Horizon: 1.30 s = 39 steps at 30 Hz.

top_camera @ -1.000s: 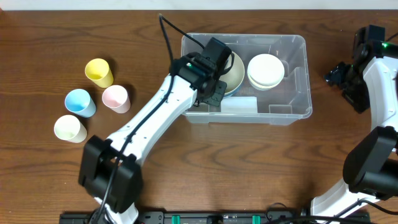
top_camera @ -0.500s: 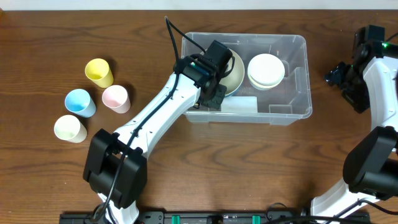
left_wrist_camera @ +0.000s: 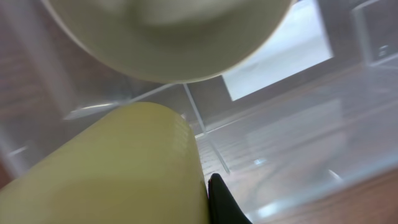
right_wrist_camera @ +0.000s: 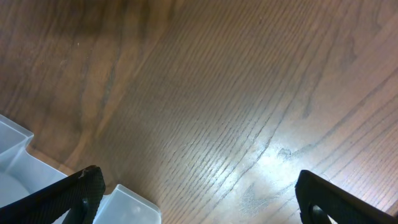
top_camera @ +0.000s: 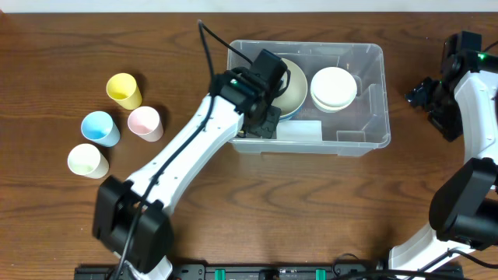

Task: Pack container
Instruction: 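Carry the yellow cup into the bin's front left and lower it, then release the yellow cup and withdraw the left gripper left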

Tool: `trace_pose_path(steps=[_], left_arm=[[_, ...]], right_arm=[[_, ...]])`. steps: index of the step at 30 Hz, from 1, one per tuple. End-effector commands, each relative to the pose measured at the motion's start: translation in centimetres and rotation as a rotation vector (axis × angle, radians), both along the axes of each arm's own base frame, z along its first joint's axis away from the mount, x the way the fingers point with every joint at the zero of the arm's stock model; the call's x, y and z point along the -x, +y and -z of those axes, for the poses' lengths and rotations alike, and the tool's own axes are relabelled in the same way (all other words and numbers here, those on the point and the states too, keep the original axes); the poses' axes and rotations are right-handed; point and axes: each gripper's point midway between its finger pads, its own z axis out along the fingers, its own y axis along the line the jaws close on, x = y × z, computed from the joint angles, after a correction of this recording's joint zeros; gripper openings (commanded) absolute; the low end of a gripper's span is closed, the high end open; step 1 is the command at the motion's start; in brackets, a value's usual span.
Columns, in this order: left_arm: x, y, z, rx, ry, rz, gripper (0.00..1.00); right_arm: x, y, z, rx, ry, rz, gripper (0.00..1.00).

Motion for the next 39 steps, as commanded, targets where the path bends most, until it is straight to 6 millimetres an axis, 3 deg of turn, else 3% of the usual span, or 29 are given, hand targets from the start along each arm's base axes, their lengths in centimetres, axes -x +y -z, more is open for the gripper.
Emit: trace_pose_path(steps=[1,8,17,26,33,39], left_arm=[[0.4,0.2,-1.8,0.023,-0.031,0.016,0.06],[0.4,0.2,0.2,-0.008,0.014,0.016,0.06],[0.3,0.2,0.7,-0.015,0.023,0.019,0.06],[0.2,0.1,3.1,-0.050,0.073,0.025,0.06],[0.2,0.1,3.4,-0.053,0.077,0.025,0.11],[-0.9,-0.6,4.4,-0.044,0.055,0.040,0.11]], right_arm=[[0.2,-0.4,-0.4,0.011,-0.010,0.023,0.99],[0.2,-0.4,-0.4,0.011,-0.010,0.023,0.99],[0.2,-0.4,-0.4,0.011,-0.010,0.023,0.99],[0.2,-0.4,-0.4,0.011,-0.010,0.023,0.99],[0.2,-0.4,-0.4,0.011,-0.010,0.023,0.99],[0.2,-0.4,-0.4,0.011,-0.010,0.023,0.99]])
